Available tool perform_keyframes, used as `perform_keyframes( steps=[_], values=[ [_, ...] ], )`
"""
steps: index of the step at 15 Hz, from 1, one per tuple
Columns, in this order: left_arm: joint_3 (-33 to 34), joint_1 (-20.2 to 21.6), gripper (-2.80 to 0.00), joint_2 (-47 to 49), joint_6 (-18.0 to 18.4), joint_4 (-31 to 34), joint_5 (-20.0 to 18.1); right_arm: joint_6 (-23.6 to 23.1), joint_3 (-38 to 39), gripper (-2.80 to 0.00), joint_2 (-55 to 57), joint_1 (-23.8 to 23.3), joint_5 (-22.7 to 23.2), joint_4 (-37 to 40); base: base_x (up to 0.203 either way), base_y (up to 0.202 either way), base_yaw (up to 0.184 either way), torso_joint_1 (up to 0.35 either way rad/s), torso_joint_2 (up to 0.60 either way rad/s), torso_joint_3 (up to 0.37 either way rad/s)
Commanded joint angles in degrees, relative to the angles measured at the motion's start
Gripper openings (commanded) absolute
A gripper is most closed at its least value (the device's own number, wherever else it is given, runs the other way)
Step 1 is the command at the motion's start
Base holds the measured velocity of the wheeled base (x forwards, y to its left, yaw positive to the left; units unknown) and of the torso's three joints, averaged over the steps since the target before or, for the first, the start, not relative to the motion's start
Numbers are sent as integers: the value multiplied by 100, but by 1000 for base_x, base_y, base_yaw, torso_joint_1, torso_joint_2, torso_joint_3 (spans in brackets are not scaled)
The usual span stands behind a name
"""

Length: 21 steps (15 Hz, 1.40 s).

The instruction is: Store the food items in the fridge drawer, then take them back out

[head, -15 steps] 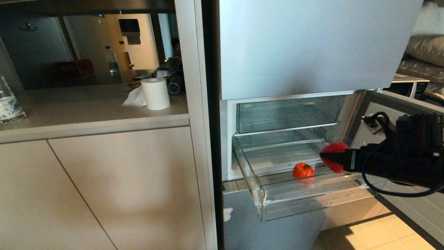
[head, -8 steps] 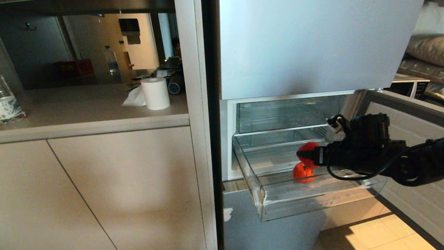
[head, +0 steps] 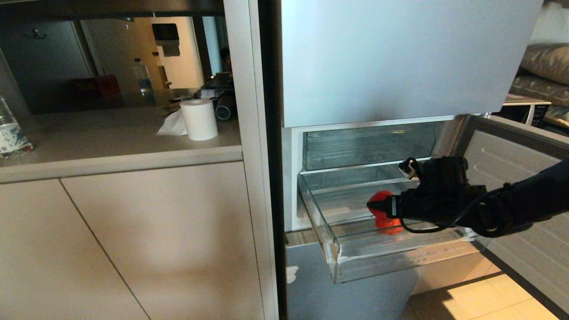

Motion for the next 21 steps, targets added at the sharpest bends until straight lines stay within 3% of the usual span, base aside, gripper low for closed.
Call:
perform_keyframes(
  steps=[1,6,8,15,21],
  values=[
    [-1,0,-280,9,-4,2,2,2,-142,-280,220,35,9,-108,0,0,0,0,0,0],
    [-1,0,-280,0,-4,2,2,7,-333,-280,482,114,9,-146,0,0,0,0,0,0],
    [-1,0,-280,0,4,2,2,11,-440,0,560,123,1,-152,0,0,0,0,0,0],
    [-1,0,-280,0,4,2,2,36,-471,0,652,123,-26,-162,0,0,0,0,0,0],
    [-1,0,-280,0,-4,2,2,44,140,0,-639,123,-171,-332,0,0,0,0,0,0]
  ],
)
